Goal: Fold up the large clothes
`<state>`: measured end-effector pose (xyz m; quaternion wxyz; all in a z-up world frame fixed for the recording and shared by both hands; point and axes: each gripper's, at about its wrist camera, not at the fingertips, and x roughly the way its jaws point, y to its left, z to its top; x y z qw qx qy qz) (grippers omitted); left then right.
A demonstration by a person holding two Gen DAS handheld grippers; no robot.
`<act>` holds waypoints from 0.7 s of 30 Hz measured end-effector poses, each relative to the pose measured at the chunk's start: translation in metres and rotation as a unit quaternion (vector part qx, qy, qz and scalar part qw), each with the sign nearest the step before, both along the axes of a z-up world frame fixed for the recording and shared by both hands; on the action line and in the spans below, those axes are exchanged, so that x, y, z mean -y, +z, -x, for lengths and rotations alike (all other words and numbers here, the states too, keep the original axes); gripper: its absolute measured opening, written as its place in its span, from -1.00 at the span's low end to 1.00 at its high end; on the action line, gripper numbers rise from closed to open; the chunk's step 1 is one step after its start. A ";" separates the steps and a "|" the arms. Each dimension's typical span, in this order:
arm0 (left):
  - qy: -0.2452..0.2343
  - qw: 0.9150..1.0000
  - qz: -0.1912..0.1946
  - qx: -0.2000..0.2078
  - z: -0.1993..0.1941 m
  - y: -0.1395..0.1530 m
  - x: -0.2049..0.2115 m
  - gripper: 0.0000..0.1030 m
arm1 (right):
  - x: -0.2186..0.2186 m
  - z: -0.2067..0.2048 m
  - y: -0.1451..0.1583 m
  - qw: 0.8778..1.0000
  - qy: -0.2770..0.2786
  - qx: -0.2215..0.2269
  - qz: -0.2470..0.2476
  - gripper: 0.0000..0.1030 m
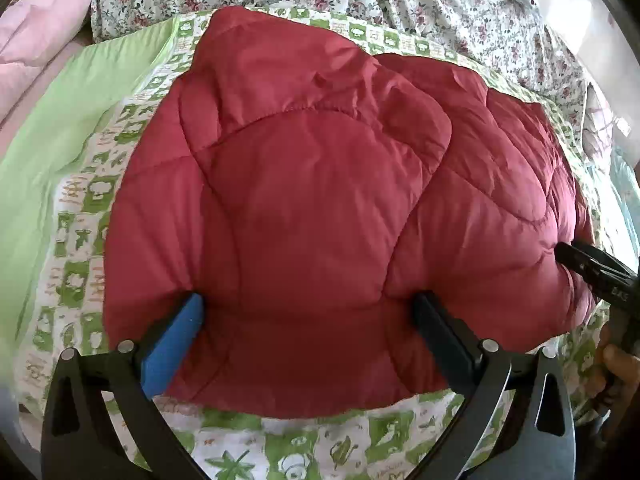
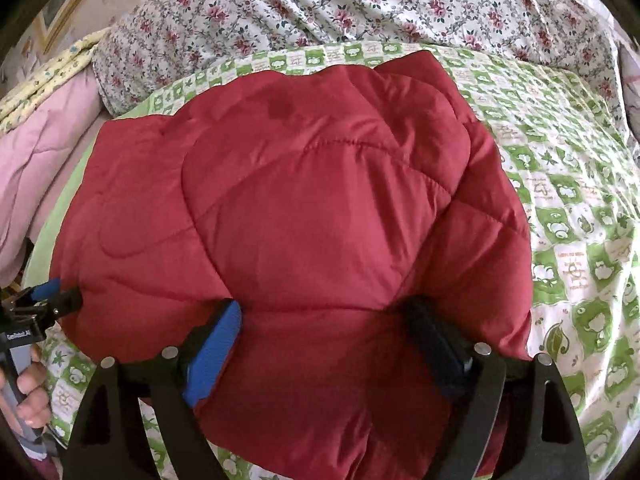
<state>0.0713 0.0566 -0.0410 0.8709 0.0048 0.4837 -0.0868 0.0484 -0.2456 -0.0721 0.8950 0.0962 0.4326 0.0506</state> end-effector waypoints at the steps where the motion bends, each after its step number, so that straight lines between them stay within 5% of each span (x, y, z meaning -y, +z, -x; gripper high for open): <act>1: 0.000 1.000 -0.004 0.002 0.001 0.003 0.001 1.00 | -0.001 0.001 -0.001 1.000 0.000 0.000 0.000 0.69; 21: -0.001 1.000 -0.008 0.004 0.004 0.001 -0.002 1.00 | -0.003 0.001 0.000 1.000 -0.008 0.002 0.007 0.69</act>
